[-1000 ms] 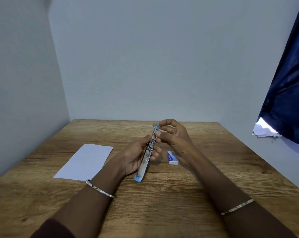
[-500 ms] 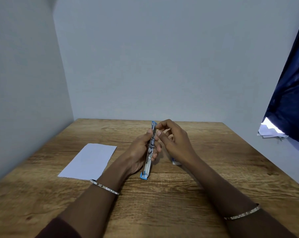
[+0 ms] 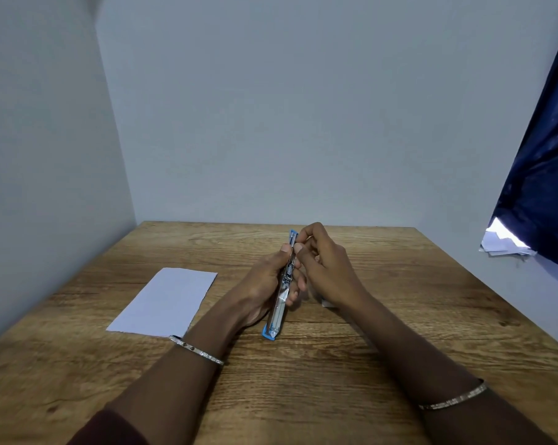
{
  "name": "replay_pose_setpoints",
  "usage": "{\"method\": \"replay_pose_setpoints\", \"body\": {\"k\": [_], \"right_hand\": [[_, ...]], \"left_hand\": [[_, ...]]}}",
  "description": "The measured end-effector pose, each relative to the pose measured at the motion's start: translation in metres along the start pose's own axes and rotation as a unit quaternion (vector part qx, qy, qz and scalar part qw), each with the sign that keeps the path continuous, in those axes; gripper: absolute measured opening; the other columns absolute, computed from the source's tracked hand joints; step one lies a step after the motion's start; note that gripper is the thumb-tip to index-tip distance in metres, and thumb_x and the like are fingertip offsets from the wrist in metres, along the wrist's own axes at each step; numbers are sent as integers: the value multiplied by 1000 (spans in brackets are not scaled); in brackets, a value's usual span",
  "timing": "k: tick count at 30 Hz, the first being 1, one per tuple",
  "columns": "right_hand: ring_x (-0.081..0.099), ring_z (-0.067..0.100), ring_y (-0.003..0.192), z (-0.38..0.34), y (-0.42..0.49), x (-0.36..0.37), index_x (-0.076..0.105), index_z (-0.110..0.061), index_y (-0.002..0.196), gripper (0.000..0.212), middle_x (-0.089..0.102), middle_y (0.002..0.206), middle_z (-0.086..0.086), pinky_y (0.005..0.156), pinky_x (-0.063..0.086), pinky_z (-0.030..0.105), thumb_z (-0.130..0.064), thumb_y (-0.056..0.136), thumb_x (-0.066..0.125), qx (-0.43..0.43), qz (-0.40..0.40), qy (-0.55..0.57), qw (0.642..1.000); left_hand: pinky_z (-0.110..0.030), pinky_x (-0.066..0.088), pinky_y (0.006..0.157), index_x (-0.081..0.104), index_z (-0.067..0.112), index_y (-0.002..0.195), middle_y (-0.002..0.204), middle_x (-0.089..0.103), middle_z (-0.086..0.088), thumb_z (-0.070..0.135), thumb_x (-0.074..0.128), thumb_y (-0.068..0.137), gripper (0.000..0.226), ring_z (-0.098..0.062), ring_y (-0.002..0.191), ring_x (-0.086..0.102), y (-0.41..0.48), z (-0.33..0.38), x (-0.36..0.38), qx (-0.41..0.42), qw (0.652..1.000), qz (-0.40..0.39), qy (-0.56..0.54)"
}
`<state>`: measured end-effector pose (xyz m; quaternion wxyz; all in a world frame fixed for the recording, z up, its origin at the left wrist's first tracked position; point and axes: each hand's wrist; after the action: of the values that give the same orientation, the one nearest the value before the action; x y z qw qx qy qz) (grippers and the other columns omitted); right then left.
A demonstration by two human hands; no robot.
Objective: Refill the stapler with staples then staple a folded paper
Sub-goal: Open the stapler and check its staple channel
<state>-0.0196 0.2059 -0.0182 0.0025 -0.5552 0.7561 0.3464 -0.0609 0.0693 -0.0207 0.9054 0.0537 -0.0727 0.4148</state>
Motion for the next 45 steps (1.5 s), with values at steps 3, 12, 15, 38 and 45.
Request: {"method": "replay_pose_setpoints", "body": {"k": [3,12,15,38,45], "right_hand": [[62,17,46,-1,0,-1,50,-19,98,7,65,67,5,54,54,34,-14,104,50,1,-21,-10,1000],[65,33,64,-6,2,0,59,-18,86,14,61,93,2,68,55,42,-23,94,69,-19,26,-54,998],[61,13,63,-6,2,-1,62,-17,83,14,62,79,-2,64,47,25,-13,88,74,-40,47,-64,996],[73,12,67,-17,2,-4,79,-14,87,24,75,69,0,70,60,24,1,71,87,-41,30,-12,999],[70,-1,62,-19,2,-5,78,-16,84,24,76,70,-4,64,53,12,0,70,88,-48,33,-30,998]], "left_hand": [[-21,45,40,55,7,86,58,63,-9,42,33,109,47,-14,39,52,0,0,1,4,1000,3,3],[-18,41,37,66,8,68,55,58,-10,42,34,109,62,-14,36,48,1,0,2,-11,999,37,-21],[-17,39,35,61,6,77,51,61,-5,39,33,109,54,-11,34,48,2,1,2,-17,997,59,-36],[-12,29,31,58,1,74,45,56,-7,38,33,110,58,-7,28,39,8,0,3,-17,991,109,-74],[-12,26,31,56,2,72,46,55,-8,35,30,111,58,-8,27,37,7,1,4,-3,993,105,-49]]}}
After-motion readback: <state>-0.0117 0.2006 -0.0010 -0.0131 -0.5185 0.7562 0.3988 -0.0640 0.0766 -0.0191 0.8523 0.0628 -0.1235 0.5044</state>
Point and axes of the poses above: each hand's wrist, its own y-axis towards the middle knuckle, its own x-axis out of the palm, z = x × y
